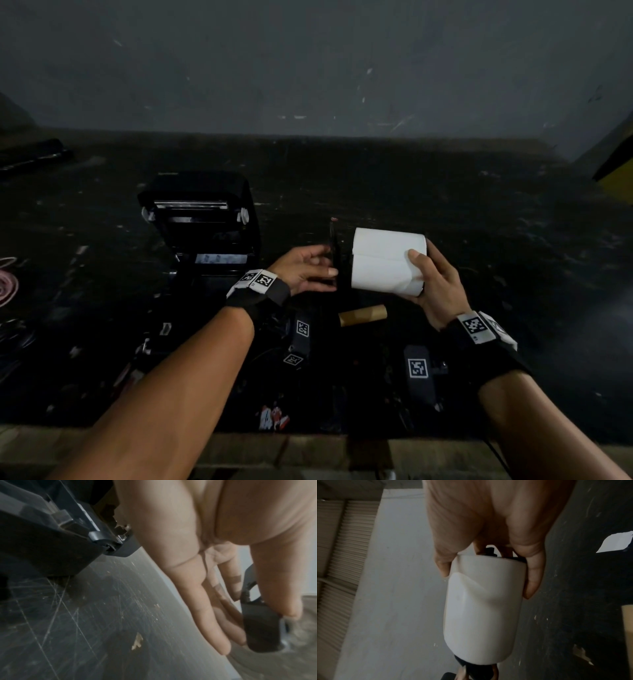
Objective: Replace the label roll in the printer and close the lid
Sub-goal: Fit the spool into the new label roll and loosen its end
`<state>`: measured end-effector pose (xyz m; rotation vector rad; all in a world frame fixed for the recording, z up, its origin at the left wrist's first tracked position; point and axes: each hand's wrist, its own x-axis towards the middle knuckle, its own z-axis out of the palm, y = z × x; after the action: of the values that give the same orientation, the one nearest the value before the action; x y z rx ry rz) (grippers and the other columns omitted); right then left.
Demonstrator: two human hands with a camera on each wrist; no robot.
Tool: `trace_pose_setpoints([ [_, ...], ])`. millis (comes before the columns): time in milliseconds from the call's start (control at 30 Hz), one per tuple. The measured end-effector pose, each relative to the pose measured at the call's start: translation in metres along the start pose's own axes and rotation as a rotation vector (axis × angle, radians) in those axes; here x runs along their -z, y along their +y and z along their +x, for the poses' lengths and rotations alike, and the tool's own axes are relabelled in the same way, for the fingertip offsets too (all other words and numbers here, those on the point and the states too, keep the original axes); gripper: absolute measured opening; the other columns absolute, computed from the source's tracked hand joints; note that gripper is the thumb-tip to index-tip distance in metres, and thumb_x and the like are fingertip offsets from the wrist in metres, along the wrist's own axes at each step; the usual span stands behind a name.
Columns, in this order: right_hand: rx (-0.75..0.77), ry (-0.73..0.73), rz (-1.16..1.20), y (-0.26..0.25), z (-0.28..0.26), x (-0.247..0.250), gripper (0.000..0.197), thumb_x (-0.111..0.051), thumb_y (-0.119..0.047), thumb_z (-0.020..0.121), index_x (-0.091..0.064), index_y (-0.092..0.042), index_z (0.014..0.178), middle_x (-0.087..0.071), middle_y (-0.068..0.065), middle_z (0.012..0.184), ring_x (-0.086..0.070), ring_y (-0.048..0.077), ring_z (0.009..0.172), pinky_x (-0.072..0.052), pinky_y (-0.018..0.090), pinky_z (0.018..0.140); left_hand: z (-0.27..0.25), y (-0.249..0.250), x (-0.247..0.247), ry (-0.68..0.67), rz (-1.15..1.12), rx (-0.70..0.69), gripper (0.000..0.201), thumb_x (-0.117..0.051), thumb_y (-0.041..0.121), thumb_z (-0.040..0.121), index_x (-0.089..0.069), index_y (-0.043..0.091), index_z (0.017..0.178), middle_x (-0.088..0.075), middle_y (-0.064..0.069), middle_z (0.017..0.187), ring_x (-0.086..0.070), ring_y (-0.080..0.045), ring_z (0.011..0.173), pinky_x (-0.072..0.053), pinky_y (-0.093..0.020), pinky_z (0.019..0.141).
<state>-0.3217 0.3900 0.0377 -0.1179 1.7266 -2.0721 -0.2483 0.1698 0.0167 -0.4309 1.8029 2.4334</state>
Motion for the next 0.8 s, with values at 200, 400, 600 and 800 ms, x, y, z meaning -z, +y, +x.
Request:
trace_pose_setpoints([
  [200, 0.003, -0.017, 0.024, -0.004, -0.004, -0.002, 0.039, -0.055, -0.024, 0.088, -0.048, -0.034, 0.125, -0.059, -0.004, 0.106, -0.059, 0.023, 0.102, -0.053, 0.048, 0.084, -0.003, 0.004, -0.004, -0.017, 0.2, 0.0, 0.058, -0.056, -0.013, 0.082, -0.049, 0.015, 0.131, -0.063, -0.002, 0.088, -0.064, -0.017, 0.085, -0.058, -0.03, 0.076],
  [400, -0.021, -0.023, 0.055, -0.006, -0.007, -0.002, 0.053, -0.059, -0.025, 0.085, -0.04, -0.03, 0.135, -0.057, -0.001, 0.115, -0.058, 0.023, 0.104, -0.055, 0.044, 0.076, 0.0, 0.004, -0.009, 0.054, 0.282, -0.073, 0.063, -0.059, -0.016, 0.079, -0.044, 0.009, 0.136, -0.058, -0.003, 0.084, -0.061, -0.014, 0.079, -0.058, -0.021, 0.065],
  [600, 0.007, -0.033, 0.028, -0.009, -0.012, -0.005, 0.057, -0.058, -0.024, 0.086, -0.036, -0.029, 0.138, -0.055, -0.005, 0.11, -0.058, 0.02, 0.1, -0.055, 0.04, 0.073, -0.005, 0.01, -0.013, 0.041, 0.466, -0.149, 0.065, -0.062, -0.015, 0.077, -0.043, 0.007, 0.136, -0.058, -0.002, 0.081, -0.064, 0.004, 0.06, -0.054, -0.011, 0.06],
  [800, 0.045, -0.048, -0.007, -0.014, -0.016, -0.006, 0.055, -0.054, -0.023, 0.088, -0.034, -0.03, 0.138, -0.055, -0.008, 0.106, -0.057, 0.019, 0.097, -0.053, 0.041, 0.077, -0.013, 0.019, -0.019, 0.084, 0.672, -0.22, 0.042, -0.069, -0.005, 0.075, -0.061, 0.002, 0.116, -0.069, -0.01, 0.098, -0.066, -0.017, 0.089, -0.055, -0.024, 0.083],
])
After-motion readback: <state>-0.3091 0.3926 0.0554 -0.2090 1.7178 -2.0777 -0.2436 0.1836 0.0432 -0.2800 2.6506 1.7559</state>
